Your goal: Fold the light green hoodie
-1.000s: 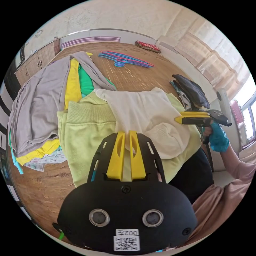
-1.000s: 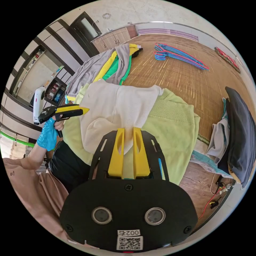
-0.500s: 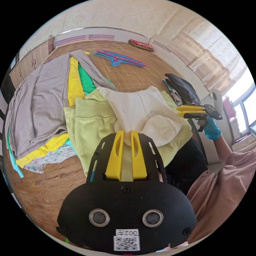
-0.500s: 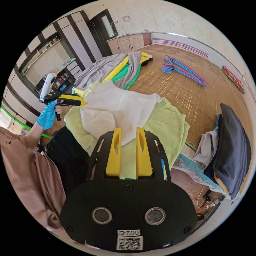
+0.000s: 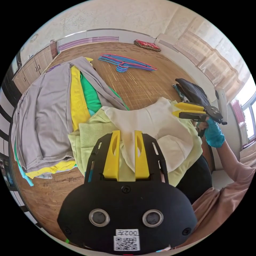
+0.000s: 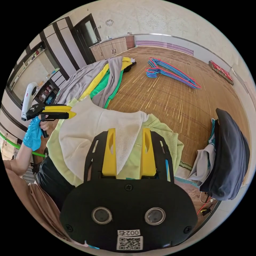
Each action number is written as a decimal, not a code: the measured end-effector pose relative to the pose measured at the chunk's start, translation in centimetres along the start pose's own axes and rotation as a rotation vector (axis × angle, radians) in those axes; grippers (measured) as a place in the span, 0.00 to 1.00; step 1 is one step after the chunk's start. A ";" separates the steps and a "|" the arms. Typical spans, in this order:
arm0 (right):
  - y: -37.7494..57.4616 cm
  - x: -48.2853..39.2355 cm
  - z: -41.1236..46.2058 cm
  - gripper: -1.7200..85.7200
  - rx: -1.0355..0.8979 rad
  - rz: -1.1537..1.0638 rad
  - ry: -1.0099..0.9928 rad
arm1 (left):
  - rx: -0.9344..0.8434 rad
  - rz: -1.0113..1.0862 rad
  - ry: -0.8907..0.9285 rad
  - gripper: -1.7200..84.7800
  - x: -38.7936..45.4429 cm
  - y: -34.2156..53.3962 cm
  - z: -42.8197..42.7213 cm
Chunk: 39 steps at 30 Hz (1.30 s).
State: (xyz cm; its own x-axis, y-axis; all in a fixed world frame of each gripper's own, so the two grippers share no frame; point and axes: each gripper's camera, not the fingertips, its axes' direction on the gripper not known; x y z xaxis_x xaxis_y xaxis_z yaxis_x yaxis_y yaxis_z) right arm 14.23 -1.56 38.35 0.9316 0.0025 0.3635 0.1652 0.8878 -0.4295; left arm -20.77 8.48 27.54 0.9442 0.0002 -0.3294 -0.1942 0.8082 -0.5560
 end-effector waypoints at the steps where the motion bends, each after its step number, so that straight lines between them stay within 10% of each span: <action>1: -0.3 0.3 0.2 0.16 -0.007 0.012 -0.008 | -0.002 -0.002 -0.002 0.06 -0.1 -0.2 0.2; 19: 0.7 1.1 -0.5 0.05 0.025 -0.138 0.126 | 0.010 0.021 -0.027 0.02 -2.3 -0.2 0.2; 27: 2.5 -3.9 -2.3 0.14 -0.036 -0.473 -0.323 | 0.050 0.453 0.132 0.07 3.3 0.2 -1.7; 39: 3.9 -6.5 0.7 0.09 -0.254 -0.631 -0.341 | -0.198 0.754 0.172 0.10 7.8 1.4 3.9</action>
State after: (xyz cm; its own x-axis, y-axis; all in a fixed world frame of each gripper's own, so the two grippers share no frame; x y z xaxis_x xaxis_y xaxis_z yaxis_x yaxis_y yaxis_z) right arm 8.60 2.24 34.87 0.4905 -0.2920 0.8210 0.7417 0.6345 -0.2175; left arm -12.65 11.91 27.18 0.4883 0.4018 -0.7746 -0.8231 0.5068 -0.2560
